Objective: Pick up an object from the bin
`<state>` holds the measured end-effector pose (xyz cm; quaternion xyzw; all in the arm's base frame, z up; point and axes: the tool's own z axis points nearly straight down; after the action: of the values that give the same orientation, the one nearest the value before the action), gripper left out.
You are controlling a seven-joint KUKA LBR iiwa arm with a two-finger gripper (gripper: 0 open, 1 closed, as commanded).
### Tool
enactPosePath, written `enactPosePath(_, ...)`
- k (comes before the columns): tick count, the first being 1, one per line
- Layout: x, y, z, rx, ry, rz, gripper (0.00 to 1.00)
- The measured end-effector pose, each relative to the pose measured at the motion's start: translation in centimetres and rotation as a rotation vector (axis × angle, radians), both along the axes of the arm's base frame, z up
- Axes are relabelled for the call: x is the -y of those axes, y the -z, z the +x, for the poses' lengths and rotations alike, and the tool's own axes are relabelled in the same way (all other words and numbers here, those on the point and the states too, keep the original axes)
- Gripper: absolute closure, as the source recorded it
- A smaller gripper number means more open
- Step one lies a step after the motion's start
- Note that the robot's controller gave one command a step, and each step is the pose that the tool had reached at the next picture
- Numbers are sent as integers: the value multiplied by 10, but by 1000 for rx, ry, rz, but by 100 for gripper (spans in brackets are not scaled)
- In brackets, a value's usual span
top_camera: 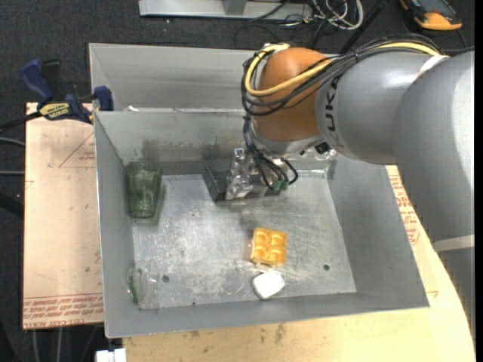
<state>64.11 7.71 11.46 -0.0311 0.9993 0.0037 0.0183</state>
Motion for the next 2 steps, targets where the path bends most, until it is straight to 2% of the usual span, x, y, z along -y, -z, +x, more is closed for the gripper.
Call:
enactPosePath(1, 3, -40, -5, -37, 5, -7, 100)
enactPosePath(2, 8, -142, 4, -31, 72, -6, 0)
